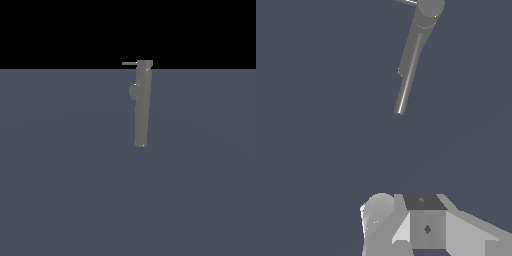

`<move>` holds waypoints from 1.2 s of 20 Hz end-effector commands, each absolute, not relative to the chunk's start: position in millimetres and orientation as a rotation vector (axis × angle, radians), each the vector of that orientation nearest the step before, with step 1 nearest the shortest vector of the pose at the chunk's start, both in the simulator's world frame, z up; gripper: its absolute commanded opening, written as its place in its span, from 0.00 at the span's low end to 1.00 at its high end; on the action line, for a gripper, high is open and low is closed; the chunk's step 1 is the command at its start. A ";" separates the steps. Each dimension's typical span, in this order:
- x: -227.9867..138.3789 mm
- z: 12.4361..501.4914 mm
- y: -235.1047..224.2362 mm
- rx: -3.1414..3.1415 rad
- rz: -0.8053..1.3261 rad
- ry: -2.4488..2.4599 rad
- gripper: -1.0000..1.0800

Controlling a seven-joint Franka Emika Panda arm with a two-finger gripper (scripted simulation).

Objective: Turn on the faucet by rotating a designated handle.

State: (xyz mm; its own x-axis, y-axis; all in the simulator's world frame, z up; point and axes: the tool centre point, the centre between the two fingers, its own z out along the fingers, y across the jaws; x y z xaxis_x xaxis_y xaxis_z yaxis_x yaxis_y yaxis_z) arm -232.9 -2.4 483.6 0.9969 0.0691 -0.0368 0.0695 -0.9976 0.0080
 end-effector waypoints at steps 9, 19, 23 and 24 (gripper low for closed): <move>-161.3 472.3 -2.2 3.129 -0.045 0.023 0.00; -74.9 439.5 -3.0 3.128 -0.030 -0.079 0.00; -41.5 420.3 -3.7 3.128 -0.024 -0.119 0.00; -33.3 415.0 -4.0 3.128 -0.023 -0.129 0.00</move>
State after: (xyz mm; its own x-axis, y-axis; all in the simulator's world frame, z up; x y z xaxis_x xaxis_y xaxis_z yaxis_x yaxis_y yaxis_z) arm -46.1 -3.6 423.0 0.9972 -0.0724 -0.0161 -0.0722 -0.9973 0.0124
